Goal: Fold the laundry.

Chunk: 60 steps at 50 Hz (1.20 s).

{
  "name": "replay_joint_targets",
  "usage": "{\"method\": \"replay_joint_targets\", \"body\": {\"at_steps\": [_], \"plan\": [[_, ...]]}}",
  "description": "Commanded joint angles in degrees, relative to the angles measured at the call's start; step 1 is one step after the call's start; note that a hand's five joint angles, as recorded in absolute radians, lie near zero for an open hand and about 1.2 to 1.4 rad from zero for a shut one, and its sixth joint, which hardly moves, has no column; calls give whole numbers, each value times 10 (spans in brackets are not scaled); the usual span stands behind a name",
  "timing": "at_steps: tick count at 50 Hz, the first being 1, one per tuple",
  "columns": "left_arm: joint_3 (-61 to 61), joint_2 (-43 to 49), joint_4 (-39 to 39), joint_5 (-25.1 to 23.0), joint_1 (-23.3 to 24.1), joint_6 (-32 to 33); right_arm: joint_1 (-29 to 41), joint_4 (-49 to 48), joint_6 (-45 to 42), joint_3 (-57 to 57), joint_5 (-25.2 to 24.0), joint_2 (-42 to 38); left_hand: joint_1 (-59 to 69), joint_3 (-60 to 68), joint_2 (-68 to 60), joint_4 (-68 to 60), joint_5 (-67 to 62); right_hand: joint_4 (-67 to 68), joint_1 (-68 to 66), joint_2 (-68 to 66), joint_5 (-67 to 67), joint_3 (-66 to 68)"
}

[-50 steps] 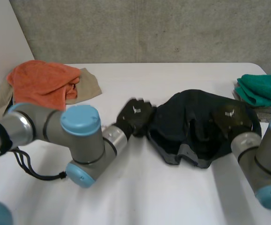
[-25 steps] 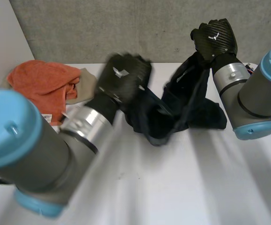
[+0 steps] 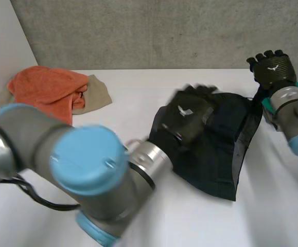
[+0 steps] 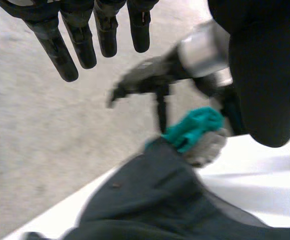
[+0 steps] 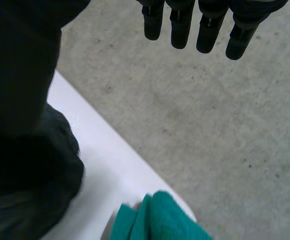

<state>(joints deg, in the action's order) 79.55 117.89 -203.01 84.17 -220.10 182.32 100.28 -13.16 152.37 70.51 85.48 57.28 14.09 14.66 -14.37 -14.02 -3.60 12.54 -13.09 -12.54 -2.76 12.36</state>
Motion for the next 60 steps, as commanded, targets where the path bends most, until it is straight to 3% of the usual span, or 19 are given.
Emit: {"method": "replay_joint_targets", "body": {"at_steps": [1,5,7,12,17,24,28,30,33,34,35,36,39,40,41,46,48,53,60], "plan": [[44,-62,1,-32,-118,4,2,196,6,33,0,112,-5,-11,8,4,0,-25,31,25,28,-24],[44,-48,6,-68,-179,17,3,254,6,77,0,157,2,-4,1,-2,-6,-25,31,25,28,-24],[28,5,20,-93,-225,43,4,277,6,113,-3,197,13,8,-10,-14,-18,-25,31,25,28,-24],[-11,84,75,-125,-265,125,26,292,18,220,-17,251,20,14,-17,-21,-25,-25,31,25,28,-24],[-34,143,105,-151,-263,164,65,257,73,313,-33,267,18,13,-16,-19,-23,-20,25,20,22,-18],[-65,188,105,-154,-226,156,136,82,124,402,-22,229,17,11,-14,-17,-22,11,-5,-11,-8,13],[-91,205,104,-152,-197,139,164,24,122,397,20,163,25,19,-22,-26,-30,44,-39,-44,-42,46],[-103,211,103,-152,-184,120,172,3,119,384,69,123,52,46,-49,-53,-57,152,-146,-152,-149,154],[-121,222,95,-151,-164,89,173,-8,115,375,94,105,129,124,-126,-130,-134,286,-281,-286,-284,288],[-125,226,91,-150,-160,81,172,-20,107,372,102,100,151,145,-148,-152,-156,488,-483,-488,-486,490],[-128,230,86,-148,-157,74,171,-28,101,371,103,98,198,192,-195,-199,-203,607,-601,-607,-604,609],[-135,237,76,-139,-154,60,170,-37,96,371,103,99,375,369,-372,-376,-380,674,-668,-674,-672,676],[-140,242,62,-114,-152,52,164,-60,74,371,104,108,539,534,-537,-540,-544,675,-669,-675,-672,676],[-141,243,53,-93,-151,49,164,-62,70,370,103,114,658,652,-655,-659,-663,675,-669,-675,-672,676],[-142,242,47,-82,-152,48,164,-61,65,367,102,123,659,653,-656,-660,-664,675,-669,-675,-672,676],[-140,219,24,-18,-151,37,167,-53,25,342,104,209,659,653,-656,-660,-664,675,-669,-675,-672,676],[-134,165,23,-1,-154,32,169,-41,14,326,104,231,659,653,-656,-660,-664,675,-669,-675,-672,676],[-110,39,17,10,-165,22,170,39,4,226,103,295,659,653,-656,-660,-664,675,-669,-675,-672,676],[-87,-152,-3,6,-168,25,166,160,5,49,104,324,659,653,-656,-660,-664,675,-669,-675,-672,676]]}}
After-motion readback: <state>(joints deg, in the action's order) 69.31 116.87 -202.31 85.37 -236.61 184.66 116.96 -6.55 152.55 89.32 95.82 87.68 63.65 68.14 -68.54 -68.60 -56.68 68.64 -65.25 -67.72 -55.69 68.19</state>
